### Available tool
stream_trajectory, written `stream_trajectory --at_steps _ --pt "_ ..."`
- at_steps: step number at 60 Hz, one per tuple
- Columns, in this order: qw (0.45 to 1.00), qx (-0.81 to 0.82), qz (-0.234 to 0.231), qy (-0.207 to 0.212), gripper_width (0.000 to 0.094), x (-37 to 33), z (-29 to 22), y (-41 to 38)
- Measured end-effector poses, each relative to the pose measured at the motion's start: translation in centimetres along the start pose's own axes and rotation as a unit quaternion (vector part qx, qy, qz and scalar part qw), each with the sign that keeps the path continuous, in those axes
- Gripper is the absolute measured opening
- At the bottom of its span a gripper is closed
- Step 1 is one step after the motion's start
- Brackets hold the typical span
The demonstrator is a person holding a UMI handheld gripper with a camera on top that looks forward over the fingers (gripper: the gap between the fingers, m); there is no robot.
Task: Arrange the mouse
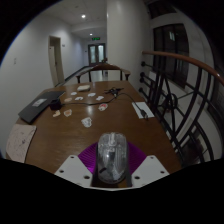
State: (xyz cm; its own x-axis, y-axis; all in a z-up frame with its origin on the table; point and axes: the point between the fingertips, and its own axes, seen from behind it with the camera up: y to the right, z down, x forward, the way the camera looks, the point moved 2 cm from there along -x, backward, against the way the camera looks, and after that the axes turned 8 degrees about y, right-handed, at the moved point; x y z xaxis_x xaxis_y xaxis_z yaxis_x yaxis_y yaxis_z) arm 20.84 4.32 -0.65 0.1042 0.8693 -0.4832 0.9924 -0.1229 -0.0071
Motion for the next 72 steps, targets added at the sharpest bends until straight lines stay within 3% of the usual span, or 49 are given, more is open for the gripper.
stream_trajectory --at_steps 5,11,20,27,30,34,40,44,55,64,70,72 --pt "0.999 0.033 0.014 0.001 0.0335 -1.1 -0.7 0.1" --pt "0.997 0.036 0.009 0.074 0.0328 -5.1 -6.8 -3.0" --pt "0.982 0.039 -0.043 0.177 0.0328 -12.8 -17.2 -16.4" --pt "0.977 0.021 -0.084 0.194 0.0342 -14.6 -18.0 -28.2" --pt "0.979 -0.005 -0.109 0.175 0.0340 -14.2 -15.5 -33.3" --pt "0.984 -0.023 -0.136 0.116 0.0341 -12.7 -9.0 -38.6" --pt "0.989 -0.040 -0.136 0.039 0.0342 -8.4 -3.3 -41.5" --pt "0.991 -0.050 -0.126 0.021 0.0344 -7.7 0.1 -42.2" --pt "0.994 -0.045 -0.098 -0.004 0.0372 -5.7 3.0 -41.3" --pt "0.990 -0.069 -0.120 -0.025 0.0527 -5.8 3.0 -41.2" --pt "0.981 -0.080 -0.173 -0.041 0.0816 -7.8 3.0 -41.3" --pt "0.978 -0.086 -0.186 -0.034 0.0869 -8.7 2.7 -40.8"
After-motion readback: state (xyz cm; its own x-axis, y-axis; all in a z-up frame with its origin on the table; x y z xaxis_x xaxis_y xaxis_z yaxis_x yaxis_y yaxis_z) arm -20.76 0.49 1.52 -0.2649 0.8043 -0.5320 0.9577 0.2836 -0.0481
